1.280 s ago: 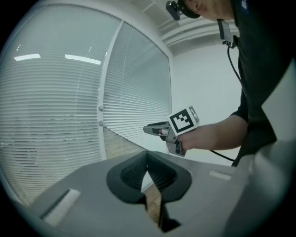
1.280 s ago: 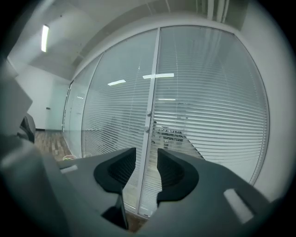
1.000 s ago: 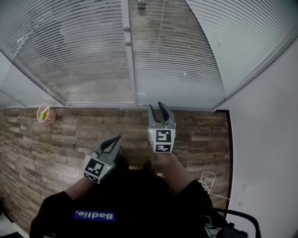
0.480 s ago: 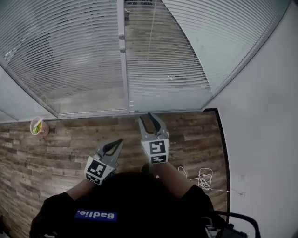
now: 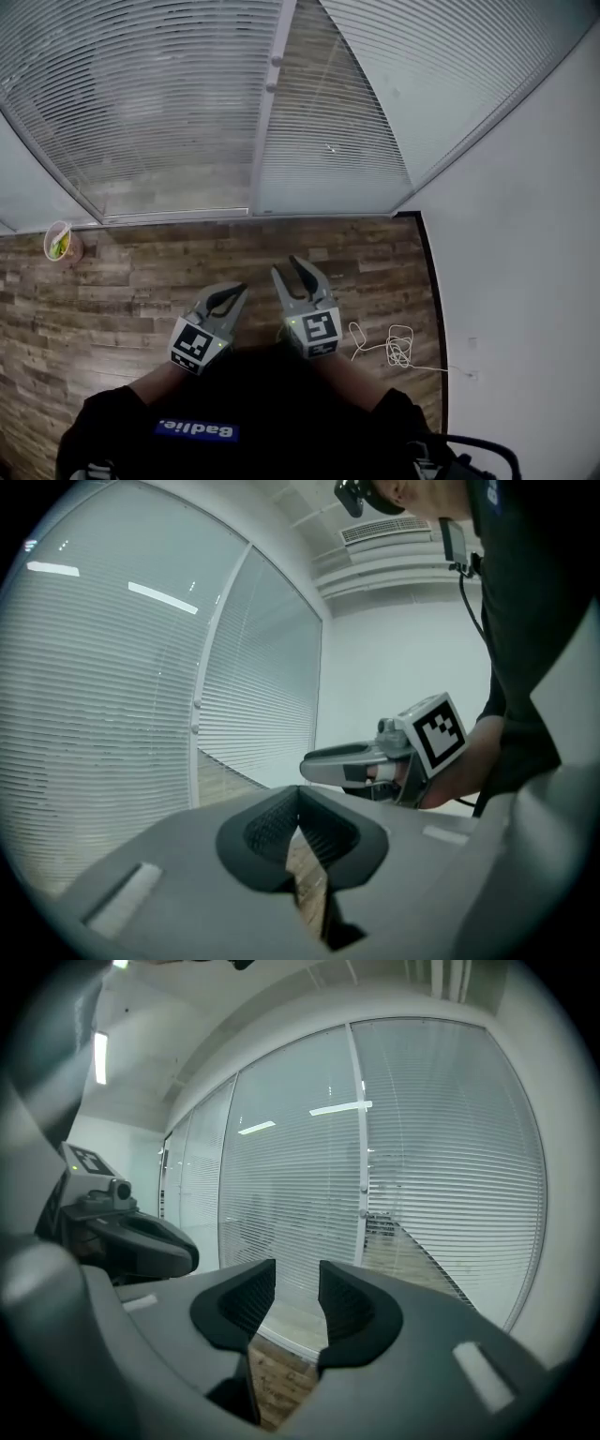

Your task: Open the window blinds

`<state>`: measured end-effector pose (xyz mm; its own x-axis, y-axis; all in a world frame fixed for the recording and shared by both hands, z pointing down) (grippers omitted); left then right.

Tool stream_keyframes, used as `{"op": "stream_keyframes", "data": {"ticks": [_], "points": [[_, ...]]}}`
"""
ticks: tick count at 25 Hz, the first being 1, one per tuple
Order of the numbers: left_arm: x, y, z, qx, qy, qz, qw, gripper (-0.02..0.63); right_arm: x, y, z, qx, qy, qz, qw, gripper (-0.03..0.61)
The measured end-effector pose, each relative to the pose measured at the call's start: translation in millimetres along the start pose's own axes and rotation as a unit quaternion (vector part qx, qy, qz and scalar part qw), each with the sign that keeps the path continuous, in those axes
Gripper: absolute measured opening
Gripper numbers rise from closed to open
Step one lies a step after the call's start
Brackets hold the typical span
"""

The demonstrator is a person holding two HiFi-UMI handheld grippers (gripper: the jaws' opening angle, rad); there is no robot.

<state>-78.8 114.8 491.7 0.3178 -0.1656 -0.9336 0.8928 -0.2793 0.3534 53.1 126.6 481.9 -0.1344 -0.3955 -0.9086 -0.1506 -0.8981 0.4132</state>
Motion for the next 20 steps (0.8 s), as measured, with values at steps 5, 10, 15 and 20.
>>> {"op": "stream_keyframes", "data": {"ticks": [5, 10, 15, 20], "points": [[11.7, -4.6, -9.3, 0.008, 0.005, -0.014, 0.9999, 0.0, -12.0, -20.5, 12.6, 0.041, -0.014, -0.016, 0.999, 0.141], [27.8, 3.5, -18.6, 0.013, 0.02, -0.02, 0.9995, 0.0, -10.3, -32.1, 4.6, 0.068, -0.019, -0.03, 0.997, 0.129], [34.1, 22.2, -33.1, 0.0, 0.04, -0.015, 0.9991, 0.0, -16.2, -36.9, -8.3, 0.081, -0.019, -0.041, 0.996, 0.084], [30.3, 28.2, -46.3, -0.006, 0.043, -0.008, 0.999, 0.0, -24.6, -44.1, -10.7, 0.098, -0.02, -0.054, 0.994, 0.007]]}}
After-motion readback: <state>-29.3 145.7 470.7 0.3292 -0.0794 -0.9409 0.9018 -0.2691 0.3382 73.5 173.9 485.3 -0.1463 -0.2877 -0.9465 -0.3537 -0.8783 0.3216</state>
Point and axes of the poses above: the fingertips, and each gripper's own axes: y forward along the fingers, z to its left, x out of its top, the point moved 5 cm from there along -y, backward along the fingers, and after that the axes turned 10 degrees about z, right-handed, at the moved point
